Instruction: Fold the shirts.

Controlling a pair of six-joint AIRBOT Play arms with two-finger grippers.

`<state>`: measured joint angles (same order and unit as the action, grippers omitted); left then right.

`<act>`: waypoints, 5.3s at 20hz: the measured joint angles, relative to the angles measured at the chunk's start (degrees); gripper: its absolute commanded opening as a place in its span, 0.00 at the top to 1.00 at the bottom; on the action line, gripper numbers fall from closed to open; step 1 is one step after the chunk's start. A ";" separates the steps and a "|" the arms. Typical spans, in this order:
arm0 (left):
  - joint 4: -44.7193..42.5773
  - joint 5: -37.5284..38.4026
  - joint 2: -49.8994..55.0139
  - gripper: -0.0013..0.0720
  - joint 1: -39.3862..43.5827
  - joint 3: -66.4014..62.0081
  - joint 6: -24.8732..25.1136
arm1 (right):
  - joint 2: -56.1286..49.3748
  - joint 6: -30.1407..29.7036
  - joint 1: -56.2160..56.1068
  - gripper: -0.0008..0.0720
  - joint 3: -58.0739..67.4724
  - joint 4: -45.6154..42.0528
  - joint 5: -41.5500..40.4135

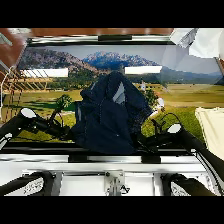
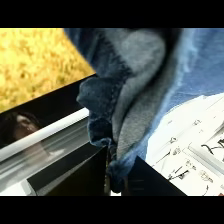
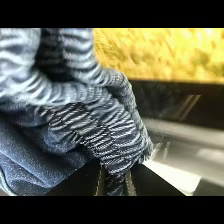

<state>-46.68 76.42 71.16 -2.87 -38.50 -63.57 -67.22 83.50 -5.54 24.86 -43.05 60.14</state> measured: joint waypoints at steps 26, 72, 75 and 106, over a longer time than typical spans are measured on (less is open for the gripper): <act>13.84 -20.41 26.86 0.85 8.39 -60.92 -0.46 | -11.37 10.64 5.73 0.80 40.92 -12.17 -2.49; 18.45 9.22 36.92 0.16 -1.31 -78.88 -6.58 | -15.50 -1.44 24.61 0.04 41.81 -8.37 9.33; 18.45 9.75 36.92 0.16 -1.29 -78.88 -6.58 | -15.50 -2.14 23.85 0.04 33.18 -3.80 5.66; 18.47 10.19 36.92 0.16 -1.29 -78.88 -6.62 | -21.11 -8.17 19.41 0.80 61.96 13.38 10.47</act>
<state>-28.21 86.61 108.07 -4.16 -117.38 -70.19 -88.33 75.33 13.87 86.83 -29.67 70.61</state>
